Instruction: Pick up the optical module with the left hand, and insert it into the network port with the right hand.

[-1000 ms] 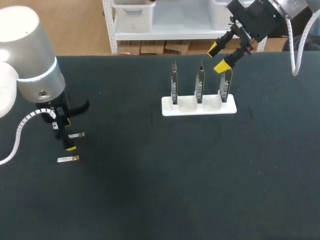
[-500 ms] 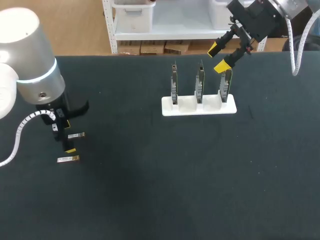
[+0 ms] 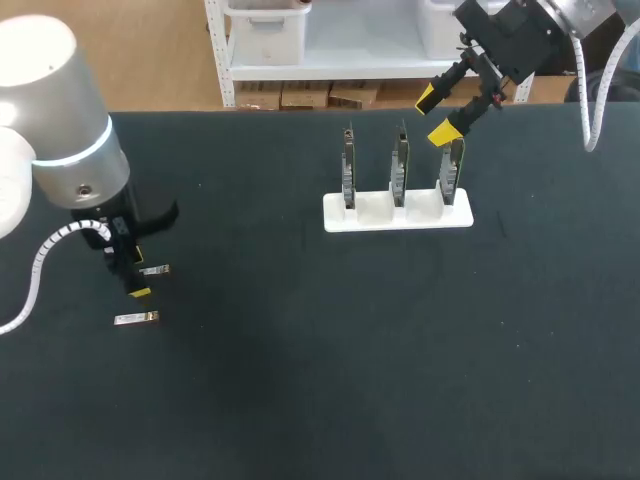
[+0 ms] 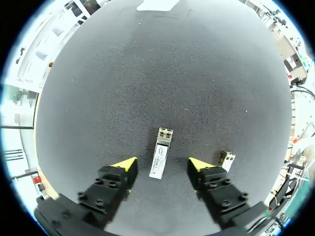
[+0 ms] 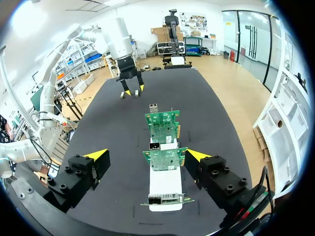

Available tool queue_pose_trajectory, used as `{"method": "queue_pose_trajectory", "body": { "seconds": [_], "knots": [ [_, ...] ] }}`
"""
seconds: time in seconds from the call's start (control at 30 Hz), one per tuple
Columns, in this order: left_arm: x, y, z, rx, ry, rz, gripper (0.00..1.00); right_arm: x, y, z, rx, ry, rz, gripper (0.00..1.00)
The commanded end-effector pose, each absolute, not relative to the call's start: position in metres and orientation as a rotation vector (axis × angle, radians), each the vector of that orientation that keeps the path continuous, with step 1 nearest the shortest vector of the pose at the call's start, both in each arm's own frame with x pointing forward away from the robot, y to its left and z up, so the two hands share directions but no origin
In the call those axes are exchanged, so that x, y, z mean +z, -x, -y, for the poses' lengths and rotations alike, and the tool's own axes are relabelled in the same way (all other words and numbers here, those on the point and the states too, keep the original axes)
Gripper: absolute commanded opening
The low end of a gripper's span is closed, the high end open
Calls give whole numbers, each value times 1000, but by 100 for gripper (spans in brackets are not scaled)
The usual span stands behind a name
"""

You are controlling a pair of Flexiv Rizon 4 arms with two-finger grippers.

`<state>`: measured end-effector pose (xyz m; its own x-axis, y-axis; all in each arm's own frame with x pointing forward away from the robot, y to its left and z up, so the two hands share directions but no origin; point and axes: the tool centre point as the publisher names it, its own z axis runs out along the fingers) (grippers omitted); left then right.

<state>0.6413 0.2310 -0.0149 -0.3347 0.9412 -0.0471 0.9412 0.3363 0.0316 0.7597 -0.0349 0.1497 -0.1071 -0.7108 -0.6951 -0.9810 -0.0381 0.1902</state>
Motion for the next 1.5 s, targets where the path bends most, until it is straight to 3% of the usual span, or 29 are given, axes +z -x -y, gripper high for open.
{"method": "queue_pose_trajectory", "body": {
  "seconds": [0.03,0.57,1.07,1.5],
  "knots": [
    [-15,-639,-234,-15,-1777,-2513,0,150,-759,35,936,1779,-1855,100],
    [-2,-638,-228,-129,-1719,-2439,0,150,-759,35,936,1779,-1855,100],
    [129,-675,-181,-617,-1523,-1936,0,150,-759,35,936,1779,-1855,100],
    [140,-674,-185,-584,-1497,-1893,0,150,-759,35,936,1779,-1855,100]
  ]
}}
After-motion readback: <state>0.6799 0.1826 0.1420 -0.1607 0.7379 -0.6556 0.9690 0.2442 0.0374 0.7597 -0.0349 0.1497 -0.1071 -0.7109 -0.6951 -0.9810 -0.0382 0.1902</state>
